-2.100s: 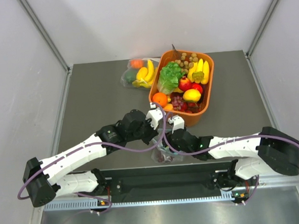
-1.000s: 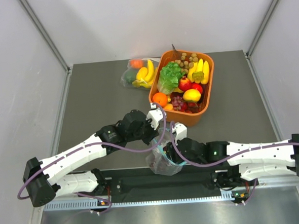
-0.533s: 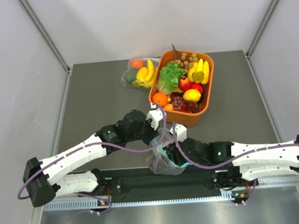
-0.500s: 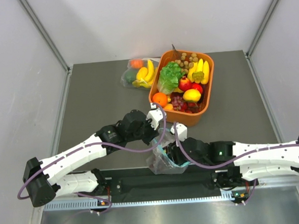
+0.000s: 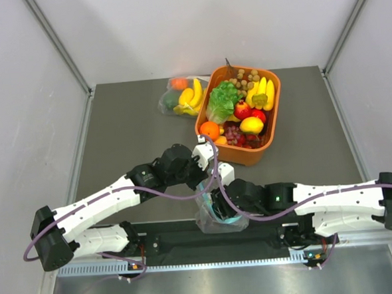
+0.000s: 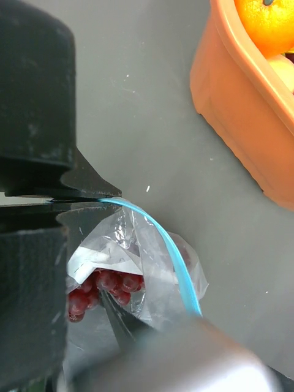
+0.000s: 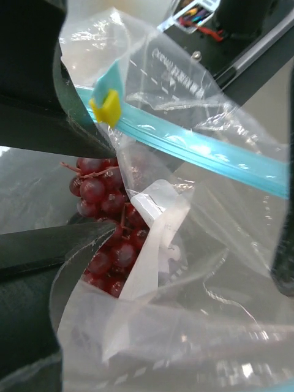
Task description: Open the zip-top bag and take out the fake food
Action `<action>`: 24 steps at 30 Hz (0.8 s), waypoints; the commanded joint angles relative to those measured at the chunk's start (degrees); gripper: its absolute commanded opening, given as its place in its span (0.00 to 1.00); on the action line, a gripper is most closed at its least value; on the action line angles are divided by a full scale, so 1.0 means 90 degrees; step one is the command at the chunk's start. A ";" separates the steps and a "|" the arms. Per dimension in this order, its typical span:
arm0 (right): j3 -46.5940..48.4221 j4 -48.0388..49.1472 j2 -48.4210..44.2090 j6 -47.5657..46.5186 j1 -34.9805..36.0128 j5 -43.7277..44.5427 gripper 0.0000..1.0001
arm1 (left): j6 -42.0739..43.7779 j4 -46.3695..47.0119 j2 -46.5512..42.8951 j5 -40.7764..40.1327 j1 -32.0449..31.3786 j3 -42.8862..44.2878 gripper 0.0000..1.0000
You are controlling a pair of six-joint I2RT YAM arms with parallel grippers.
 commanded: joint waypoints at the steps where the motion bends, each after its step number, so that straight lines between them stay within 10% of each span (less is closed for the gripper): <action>1: 0.0052 0.0218 0.0242 0.0111 0.0118 -0.0210 0.46 | 0.0093 0.0191 0.0047 -0.0089 0.0030 0.0112 0.01; 13: -0.0622 0.0443 0.0213 0.0638 0.0137 -0.0444 0.49 | 0.0093 0.0191 0.0007 -0.0070 0.0030 0.0112 0.01; 24: -0.0760 0.1205 0.0739 0.0970 0.0498 -0.0600 0.73 | 0.0093 0.0191 0.0037 -0.0070 0.0030 0.0112 0.01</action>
